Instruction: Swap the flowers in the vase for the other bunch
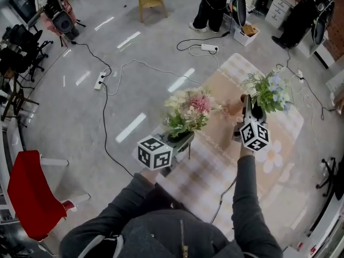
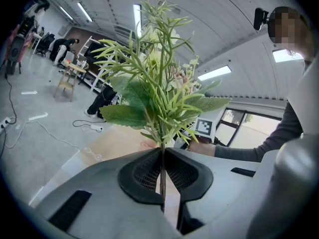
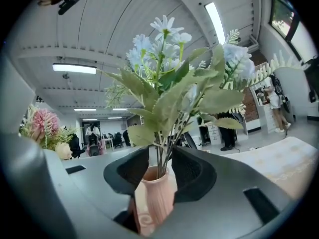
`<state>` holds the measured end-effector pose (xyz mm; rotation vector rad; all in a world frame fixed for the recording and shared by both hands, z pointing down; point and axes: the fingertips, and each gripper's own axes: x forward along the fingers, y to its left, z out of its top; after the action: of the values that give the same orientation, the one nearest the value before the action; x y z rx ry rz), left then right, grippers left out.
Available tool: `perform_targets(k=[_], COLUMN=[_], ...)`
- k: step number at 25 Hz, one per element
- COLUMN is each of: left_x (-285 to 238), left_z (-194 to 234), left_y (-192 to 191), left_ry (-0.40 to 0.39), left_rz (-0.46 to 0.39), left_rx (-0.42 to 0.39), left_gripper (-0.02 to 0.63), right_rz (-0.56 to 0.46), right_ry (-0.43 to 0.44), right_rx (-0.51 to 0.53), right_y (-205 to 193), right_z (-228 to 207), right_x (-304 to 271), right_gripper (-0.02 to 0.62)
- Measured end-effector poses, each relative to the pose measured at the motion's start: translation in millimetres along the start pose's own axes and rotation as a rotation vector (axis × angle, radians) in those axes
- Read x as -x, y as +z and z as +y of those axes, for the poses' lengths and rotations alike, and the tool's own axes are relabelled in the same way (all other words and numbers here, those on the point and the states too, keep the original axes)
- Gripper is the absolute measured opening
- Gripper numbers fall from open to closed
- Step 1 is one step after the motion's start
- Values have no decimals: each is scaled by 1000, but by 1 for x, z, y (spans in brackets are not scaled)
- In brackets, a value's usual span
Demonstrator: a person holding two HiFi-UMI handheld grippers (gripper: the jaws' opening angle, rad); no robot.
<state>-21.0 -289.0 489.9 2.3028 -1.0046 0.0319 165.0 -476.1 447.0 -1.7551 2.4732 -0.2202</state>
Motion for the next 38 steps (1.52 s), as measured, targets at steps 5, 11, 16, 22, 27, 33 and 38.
perform_targets(k=[5, 11, 16, 22, 27, 33, 38], left_x=[1, 3, 6, 13, 12, 7, 4], left_z=[-5, -13, -23, -38, -46, -63, -68], left_y=[0, 1, 0, -8, -16, -34, -44], left_ry=[-7, -21, -36, -48, -62, -78, -96], left_rz=[-1, -5, -12, -13, -1, 16, 23], left_rx=[-5, -11, -20, -27, -33, -44, -50], left_gripper=[26, 26, 26, 26, 26, 26, 26], right_rz=[8, 17, 34, 62, 63, 73, 93], right_ry=[3, 1, -7, -12, -11, -27, -41], right_rx=[0, -12, -22, -55, -118, -205, -265], right_y=[-2, -4, -12, -25, -27, -27, -26], right_z=[0, 5, 9, 15, 22, 25, 36], right_x=[5, 15, 32, 62, 92, 143, 185], right_gripper=[106, 136, 147, 148, 147, 147, 147])
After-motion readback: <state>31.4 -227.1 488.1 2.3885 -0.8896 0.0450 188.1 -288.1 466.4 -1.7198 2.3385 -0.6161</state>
